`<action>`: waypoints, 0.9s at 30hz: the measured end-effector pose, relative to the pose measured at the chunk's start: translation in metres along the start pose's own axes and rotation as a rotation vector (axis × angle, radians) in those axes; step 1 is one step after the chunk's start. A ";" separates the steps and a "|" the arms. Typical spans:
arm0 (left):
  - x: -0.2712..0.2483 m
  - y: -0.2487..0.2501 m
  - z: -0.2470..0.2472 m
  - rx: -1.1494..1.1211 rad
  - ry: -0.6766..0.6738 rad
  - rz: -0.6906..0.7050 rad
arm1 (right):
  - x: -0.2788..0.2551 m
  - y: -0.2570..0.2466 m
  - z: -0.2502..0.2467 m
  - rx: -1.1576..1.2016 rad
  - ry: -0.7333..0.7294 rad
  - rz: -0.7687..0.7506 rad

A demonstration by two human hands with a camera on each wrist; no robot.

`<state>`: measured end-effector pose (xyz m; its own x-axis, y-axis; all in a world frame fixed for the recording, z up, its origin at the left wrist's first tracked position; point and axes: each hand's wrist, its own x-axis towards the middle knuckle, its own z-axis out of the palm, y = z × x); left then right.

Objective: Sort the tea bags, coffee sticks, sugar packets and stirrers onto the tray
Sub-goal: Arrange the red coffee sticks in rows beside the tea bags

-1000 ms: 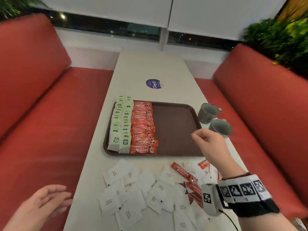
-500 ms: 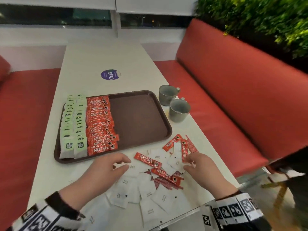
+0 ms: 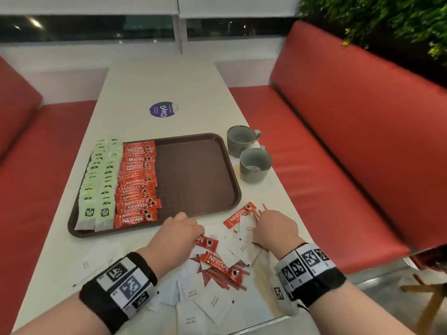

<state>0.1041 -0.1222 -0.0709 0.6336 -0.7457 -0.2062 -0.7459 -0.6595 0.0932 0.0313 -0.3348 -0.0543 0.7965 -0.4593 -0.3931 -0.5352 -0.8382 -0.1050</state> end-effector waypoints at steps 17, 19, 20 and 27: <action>-0.013 0.044 0.003 -0.135 -0.085 0.100 | 0.032 0.008 -0.035 0.161 -0.019 -0.438; -0.012 0.045 0.005 -0.068 -0.098 0.118 | 0.039 0.002 -0.031 0.067 -0.054 -0.498; -0.012 0.046 0.005 -0.047 -0.099 0.127 | 0.042 -0.001 -0.029 0.024 -0.065 -0.518; -0.014 0.049 0.008 0.057 -0.096 0.164 | 0.044 -0.016 -0.015 -0.188 -0.058 -0.574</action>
<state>0.0566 -0.1434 -0.0713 0.4821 -0.8283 -0.2853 -0.8496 -0.5216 0.0787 0.0792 -0.3460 -0.0565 0.9237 0.0943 -0.3712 0.0391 -0.9873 -0.1537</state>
